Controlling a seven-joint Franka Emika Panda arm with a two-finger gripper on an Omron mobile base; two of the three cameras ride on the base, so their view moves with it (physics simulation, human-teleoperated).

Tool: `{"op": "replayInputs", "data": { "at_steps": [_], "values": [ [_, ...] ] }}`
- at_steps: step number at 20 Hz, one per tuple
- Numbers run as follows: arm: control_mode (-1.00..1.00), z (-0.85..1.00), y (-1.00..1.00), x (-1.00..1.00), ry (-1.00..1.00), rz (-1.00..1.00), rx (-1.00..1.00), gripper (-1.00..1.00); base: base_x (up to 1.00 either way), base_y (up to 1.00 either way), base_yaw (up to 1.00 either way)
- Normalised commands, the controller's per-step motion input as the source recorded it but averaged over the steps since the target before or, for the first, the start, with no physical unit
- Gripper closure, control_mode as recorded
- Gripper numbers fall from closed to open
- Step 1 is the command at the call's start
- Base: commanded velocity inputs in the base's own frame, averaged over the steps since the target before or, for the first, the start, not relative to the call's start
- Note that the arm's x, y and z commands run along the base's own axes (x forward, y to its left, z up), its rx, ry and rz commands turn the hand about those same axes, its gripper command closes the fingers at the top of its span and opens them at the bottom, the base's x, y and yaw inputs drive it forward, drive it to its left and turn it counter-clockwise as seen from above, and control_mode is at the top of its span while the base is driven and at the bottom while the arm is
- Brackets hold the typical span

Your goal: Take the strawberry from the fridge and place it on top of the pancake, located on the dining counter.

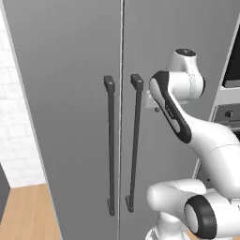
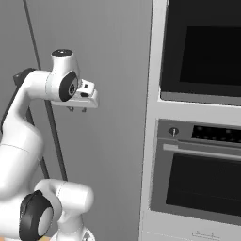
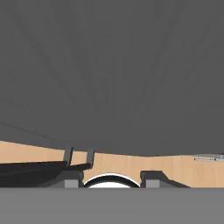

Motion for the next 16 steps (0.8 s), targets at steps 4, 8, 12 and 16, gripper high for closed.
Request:
{"op": "replayInputs", "data": {
  "at_steps": [4, 8, 12, 16],
  "values": [
    [1.0, 0.0, 0.0, -0.01, 0.0, 0.0, 0.0, -1.0, -0.3, 0.14, 0.01],
    [1.0, 0.0, 0.0, 0.0, 0.0, 0.0, 0.0, -1.0, -0.82, 0.72, 0.0],
    [1.0, 0.0, 0.0, 0.0, 0.0, 0.0, 0.0, -1.0, -0.79, 0.75, -0.03],
    [1.0, 0.0, 0.0, 0.0, 0.0, 0.0, 0.0, -1.0, -0.55, 0.61, -0.1]
  ]
}}
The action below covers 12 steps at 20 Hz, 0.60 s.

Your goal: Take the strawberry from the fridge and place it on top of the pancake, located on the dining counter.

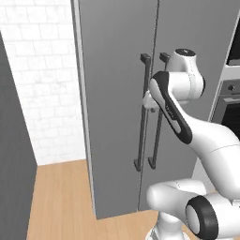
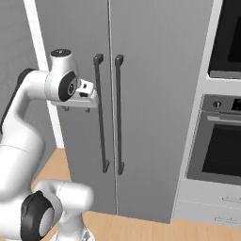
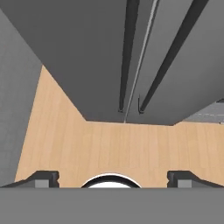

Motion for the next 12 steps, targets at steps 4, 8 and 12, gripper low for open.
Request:
{"op": "replayInputs", "data": {
  "at_steps": [4, 8, 12],
  "values": [
    [1.0, 0.0, 0.0, 0.0, 0.0, 0.0, 0.0, -1.0, -0.23, 0.36, -0.21],
    [1.0, 0.0, 0.0, 0.0, 0.0, 0.0, 0.0, -1.0, -0.32, -0.28, -0.09],
    [1.0, 0.0, 0.0, 0.0, 0.0, 0.0, 0.0, -1.0, -0.67, -0.27, 0.02]
  ]
}}
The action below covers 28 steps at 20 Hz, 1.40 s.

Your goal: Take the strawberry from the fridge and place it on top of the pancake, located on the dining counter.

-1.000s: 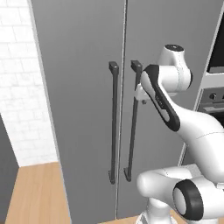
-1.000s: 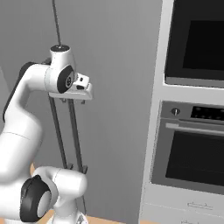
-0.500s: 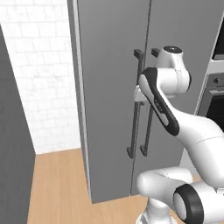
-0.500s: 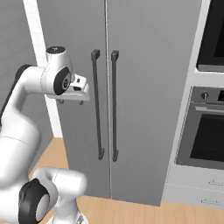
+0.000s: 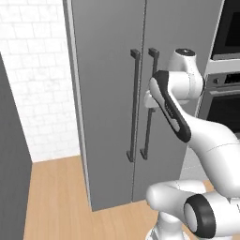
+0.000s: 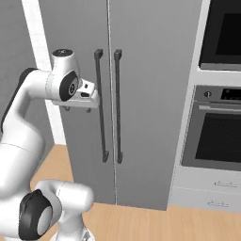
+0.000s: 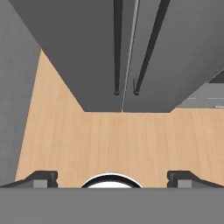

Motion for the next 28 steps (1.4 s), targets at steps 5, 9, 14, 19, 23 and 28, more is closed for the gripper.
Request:
{"op": "replayInputs", "data": {
  "at_steps": [5, 9, 14, 19, 23, 28],
  "values": [
    [1.0, 0.0, 0.0, 0.0, 0.0, 0.0, 0.0, -1.0, -0.65, -0.09, 0.13],
    [1.0, 0.0, 0.0, 0.0, 0.0, 0.0, 0.0, -1.0, 0.0, -0.39, 0.1],
    [1.0, 0.0, 0.0, 0.0, 0.0, 0.0, 0.0, -1.0, 0.34, -0.57, 0.11],
    [1.0, 0.0, 0.0, 0.0, 0.0, 0.0, 0.0, -1.0, 0.32, -0.13, 0.02],
    [1.0, 0.0, 0.0, 0.0, 0.0, 0.0, 0.0, -1.0, 0.18, 0.0, 0.0],
    [1.0, 0.0, 0.0, 0.0, 0.0, 0.0, 0.0, -1.0, 0.61, 0.0, 0.0]
  ]
}}
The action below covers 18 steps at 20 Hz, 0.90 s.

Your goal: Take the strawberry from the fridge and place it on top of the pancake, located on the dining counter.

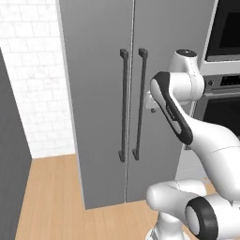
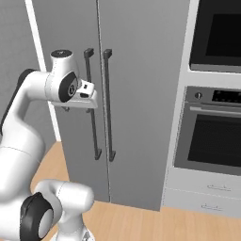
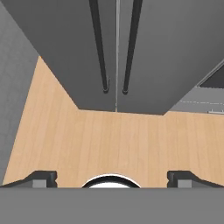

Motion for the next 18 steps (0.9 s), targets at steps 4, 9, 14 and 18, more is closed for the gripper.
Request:
{"op": "replayInputs", "data": {
  "at_steps": [4, 9, 14, 18],
  "values": [
    [1.0, 0.0, 0.0, 0.0, 0.0, 0.0, 0.0, -1.0, 0.44, 0.0, 0.0],
    [1.0, 0.0, 0.0, 0.0, 0.0, 0.0, 0.0, -1.0, -0.03, -0.03, 0.0],
    [1.0, 0.0, 0.0, 0.0, 0.0, 0.0, 0.0, -1.0, -0.44, -0.06, 0.0],
    [1.0, 0.0, 0.0, 0.0, 0.0, 0.0, 0.0, -1.0, -0.28, -0.01, 0.0]
  ]
}}
